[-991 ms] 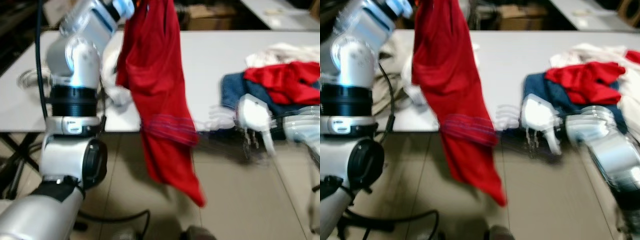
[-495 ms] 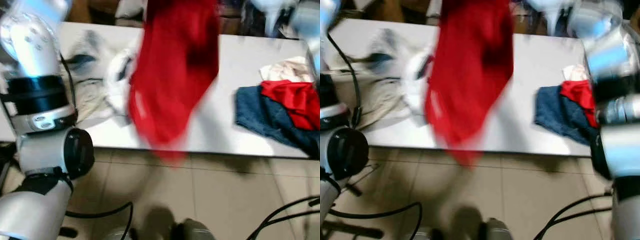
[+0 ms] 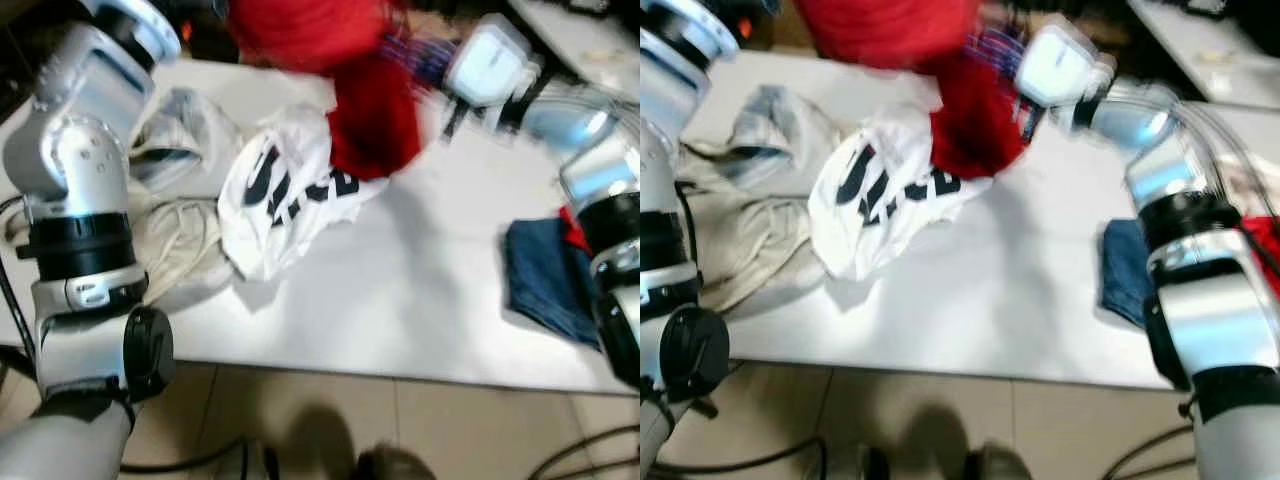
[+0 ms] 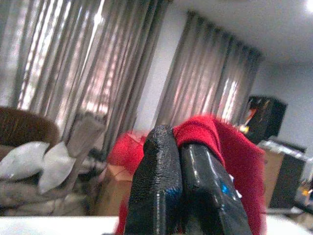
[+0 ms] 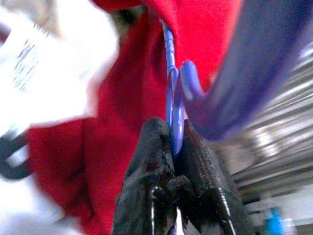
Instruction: Hang hanger
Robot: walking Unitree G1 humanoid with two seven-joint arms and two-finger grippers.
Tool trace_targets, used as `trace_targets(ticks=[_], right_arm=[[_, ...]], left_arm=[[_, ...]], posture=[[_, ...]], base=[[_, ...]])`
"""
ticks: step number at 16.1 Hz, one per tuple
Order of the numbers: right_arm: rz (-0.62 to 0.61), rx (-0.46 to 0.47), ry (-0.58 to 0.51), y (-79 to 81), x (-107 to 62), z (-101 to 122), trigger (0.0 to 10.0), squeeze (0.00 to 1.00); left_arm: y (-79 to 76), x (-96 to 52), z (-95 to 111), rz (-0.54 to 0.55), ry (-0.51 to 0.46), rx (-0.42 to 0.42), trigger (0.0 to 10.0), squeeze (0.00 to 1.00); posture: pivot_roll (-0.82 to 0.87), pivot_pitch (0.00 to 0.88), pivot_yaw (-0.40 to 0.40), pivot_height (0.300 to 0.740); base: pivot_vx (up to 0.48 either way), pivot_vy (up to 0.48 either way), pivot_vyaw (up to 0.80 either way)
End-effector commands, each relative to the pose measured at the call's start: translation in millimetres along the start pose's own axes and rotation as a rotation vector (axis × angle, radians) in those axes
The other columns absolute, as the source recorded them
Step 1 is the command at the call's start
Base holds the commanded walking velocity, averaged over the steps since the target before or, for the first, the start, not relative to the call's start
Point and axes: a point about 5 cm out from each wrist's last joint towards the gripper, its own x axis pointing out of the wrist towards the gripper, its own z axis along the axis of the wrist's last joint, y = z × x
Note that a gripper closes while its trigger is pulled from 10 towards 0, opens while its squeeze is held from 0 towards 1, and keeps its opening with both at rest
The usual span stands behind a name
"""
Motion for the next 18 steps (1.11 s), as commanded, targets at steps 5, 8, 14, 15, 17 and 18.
trace_targets(ticks=[5, 8, 14, 15, 17, 18], right_arm=[[0.535, 0.174, 0.122, 59.1, -82.0, -38.7, 10.0, 0.0], [0.687, 0.225, 0.156, 55.9, -124.0, -21.7, 10.0, 0.0], [0.693, 0.253, 0.388, 28.3, -184.7, -12.3, 10.0, 0.0], [0.613, 0.291, 0.344, 19.7, -187.7, -5.0, 10.0, 0.0], [0.424, 0.335, 0.242, 13.8, -177.9, 1.6, 10.0, 0.0], [0.306, 0.393, 0.21, 18.6, -173.4, -0.1, 10.0, 0.0]], left_arm=[[-16.1, -57.1, -125.3, -0.109, 0.694, 0.181, 10.0, 0.0], [-8.9, -57.2, -116.7, -0.16, 0.743, 0.208, 10.0, 1.0], [-1.0, -78.9, -100.5, -0.327, 0.835, 0.224, 10.0, 1.0], [-1.7, -69.8, -88.3, -0.29, 0.698, 0.144, 10.0, 1.0], [-2.7, -60.5, -80.0, -0.173, 0.519, 0.101, 10.0, 1.0], [-5.3, -60.1, -83.7, -0.091, 0.451, 0.106, 10.0, 0.15]], posture=[[-0.12, 0.0, -0.012, 0.74], [-0.13, 0.0, -0.007, 0.74], [-0.13, 0.0, 0.002, 0.74], [-0.13, 0.0, -0.001, 0.74], [-0.13, 0.0, -0.004, 0.74], [-0.11, 0.0, -0.024, 0.74]], base=[[0.0, 0.0, 0.0], [0.0, 0.0, 0.0], [0.0, 0.0, 0.0], [0.0, 0.0, 0.0], [0.0, 0.0, 0.0], [0.0, 0.0, 0.0]])
